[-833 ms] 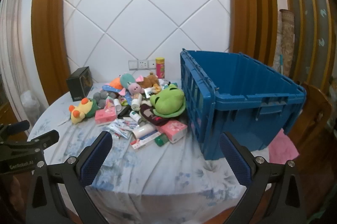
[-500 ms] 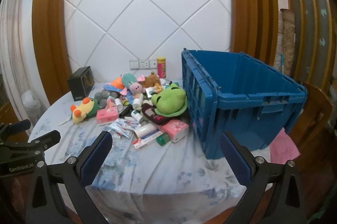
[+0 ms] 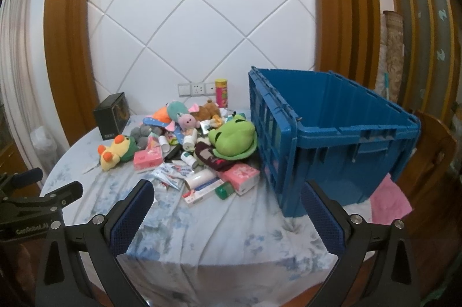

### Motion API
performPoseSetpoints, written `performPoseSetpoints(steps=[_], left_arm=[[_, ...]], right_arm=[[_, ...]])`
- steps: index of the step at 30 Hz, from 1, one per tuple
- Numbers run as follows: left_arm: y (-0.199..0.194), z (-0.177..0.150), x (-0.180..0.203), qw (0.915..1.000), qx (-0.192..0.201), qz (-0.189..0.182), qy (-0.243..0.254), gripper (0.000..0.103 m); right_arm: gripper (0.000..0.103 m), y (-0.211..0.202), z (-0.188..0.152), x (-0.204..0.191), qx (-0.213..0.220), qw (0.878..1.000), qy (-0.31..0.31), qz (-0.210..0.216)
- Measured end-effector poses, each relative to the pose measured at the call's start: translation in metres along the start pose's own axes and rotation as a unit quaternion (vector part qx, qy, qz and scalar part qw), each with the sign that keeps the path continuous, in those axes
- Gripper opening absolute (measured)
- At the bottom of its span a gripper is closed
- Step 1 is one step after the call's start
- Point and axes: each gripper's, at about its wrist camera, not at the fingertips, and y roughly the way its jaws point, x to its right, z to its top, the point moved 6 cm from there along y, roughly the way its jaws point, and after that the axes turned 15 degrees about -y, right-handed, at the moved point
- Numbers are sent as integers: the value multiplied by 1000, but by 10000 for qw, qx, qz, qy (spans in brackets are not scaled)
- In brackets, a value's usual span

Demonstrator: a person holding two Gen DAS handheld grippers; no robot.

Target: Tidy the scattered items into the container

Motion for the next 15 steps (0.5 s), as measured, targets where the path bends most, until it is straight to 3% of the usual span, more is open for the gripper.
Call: performPoseSetpoints(steps=[15], left_arm=[[2,-4,-7,10000,20,20,-23,101]], right_arm=[[103,2,1,-6,-21,10000,-4,13]])
